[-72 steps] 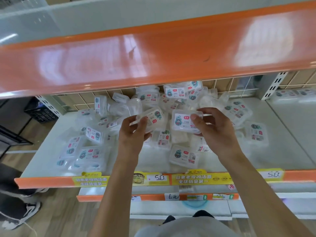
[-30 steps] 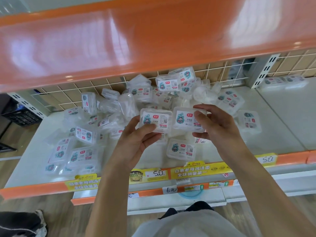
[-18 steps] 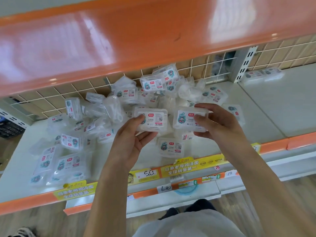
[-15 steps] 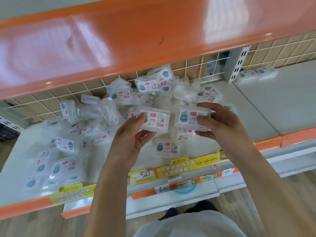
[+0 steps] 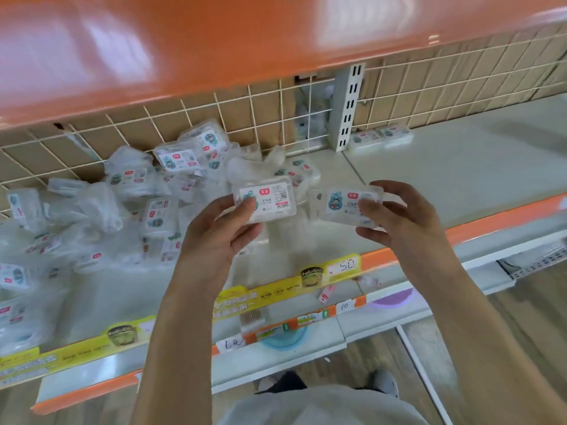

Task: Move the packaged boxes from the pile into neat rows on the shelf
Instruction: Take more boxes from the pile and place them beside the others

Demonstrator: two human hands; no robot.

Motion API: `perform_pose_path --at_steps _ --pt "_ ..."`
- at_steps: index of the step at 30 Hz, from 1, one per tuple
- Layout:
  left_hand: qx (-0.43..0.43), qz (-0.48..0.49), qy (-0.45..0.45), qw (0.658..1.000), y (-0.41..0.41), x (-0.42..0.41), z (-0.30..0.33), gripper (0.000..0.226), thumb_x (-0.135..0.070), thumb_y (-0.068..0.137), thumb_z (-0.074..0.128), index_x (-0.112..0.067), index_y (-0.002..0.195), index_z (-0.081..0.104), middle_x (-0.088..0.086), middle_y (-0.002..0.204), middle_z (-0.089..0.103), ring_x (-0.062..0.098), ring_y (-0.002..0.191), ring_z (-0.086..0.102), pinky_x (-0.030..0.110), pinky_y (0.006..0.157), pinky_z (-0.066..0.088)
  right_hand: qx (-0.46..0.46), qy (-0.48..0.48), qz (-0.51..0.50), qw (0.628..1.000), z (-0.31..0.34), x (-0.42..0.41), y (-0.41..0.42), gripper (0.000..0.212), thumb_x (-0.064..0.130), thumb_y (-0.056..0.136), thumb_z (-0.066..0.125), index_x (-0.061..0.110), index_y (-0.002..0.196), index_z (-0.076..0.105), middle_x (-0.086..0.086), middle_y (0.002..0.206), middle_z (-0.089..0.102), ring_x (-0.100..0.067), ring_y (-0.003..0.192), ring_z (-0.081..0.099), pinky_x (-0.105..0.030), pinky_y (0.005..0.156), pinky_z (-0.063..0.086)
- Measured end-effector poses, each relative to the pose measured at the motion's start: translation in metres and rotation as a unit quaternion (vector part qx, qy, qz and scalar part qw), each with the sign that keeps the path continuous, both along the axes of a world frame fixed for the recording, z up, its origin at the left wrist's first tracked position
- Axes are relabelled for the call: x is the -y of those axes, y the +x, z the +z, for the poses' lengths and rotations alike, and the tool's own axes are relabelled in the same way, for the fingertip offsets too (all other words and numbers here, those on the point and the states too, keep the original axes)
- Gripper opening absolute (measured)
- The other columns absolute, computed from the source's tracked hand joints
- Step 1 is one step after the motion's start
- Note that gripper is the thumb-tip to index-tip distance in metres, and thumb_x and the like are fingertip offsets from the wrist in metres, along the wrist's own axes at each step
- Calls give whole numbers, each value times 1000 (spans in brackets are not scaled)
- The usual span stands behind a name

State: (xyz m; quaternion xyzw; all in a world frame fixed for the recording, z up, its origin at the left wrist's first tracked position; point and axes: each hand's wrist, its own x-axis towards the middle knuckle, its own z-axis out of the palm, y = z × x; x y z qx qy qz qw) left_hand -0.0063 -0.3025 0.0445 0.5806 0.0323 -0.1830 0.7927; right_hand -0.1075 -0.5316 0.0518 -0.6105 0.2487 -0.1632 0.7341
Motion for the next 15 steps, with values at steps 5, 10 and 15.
perform_pose_path --at_steps 5,10,15 --pt "-16 57 -8 998 -31 72 -5 16 -12 90 70 -8 104 66 15 108 75 24 97 71 30 86 59 -9 -5 15 1000 -1 72 -22 28 10 90 71 15 116 64 -10 93 77 -26 90 74 -36 78 62" --pt "-39 83 -3 996 -63 144 -16 24 -14 89 72 -7 110 64 18 110 74 26 94 71 30 86 59 -26 -26 42 998 1 142 -40 31 9 89 72 12 118 64 -10 94 77 -26 91 74 -37 78 63" --pt "-58 81 12 995 -87 200 -26 33 -16 86 76 -3 114 65 13 107 75 25 98 72 30 86 59 -42 -31 64 997 -4 201 -55 31 9 90 72 15 119 64 -9 97 77 -22 88 75 -34 77 62"
